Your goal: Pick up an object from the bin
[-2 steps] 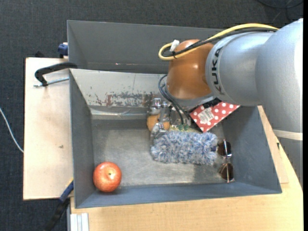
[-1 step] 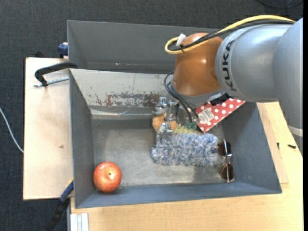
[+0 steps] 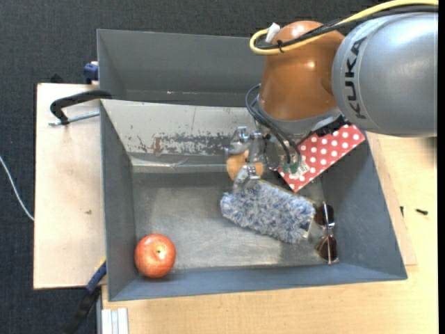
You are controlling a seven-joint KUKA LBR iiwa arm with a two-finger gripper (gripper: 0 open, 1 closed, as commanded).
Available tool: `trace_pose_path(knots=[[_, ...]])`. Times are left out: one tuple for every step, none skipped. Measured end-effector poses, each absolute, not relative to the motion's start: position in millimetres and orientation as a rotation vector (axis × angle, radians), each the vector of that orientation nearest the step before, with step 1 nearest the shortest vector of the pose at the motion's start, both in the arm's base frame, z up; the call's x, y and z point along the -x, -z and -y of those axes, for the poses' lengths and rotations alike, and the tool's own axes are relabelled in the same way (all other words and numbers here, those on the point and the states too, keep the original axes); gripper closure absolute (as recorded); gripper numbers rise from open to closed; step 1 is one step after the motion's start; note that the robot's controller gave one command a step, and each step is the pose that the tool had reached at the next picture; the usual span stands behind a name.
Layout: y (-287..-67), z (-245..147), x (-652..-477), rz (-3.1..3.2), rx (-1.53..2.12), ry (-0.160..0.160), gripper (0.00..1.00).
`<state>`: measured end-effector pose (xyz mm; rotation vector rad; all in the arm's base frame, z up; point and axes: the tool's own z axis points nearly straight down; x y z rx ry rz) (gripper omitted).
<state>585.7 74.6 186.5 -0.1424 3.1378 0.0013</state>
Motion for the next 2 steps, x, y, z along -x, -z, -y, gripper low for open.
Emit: trace_pose_path(knots=[[-201.5,-73.5,-589.6,-3.124,0.133,-0.003,1.00],[-291.9,-54.5,-584.1,-3.068,0.647,-0.002,1.00]])
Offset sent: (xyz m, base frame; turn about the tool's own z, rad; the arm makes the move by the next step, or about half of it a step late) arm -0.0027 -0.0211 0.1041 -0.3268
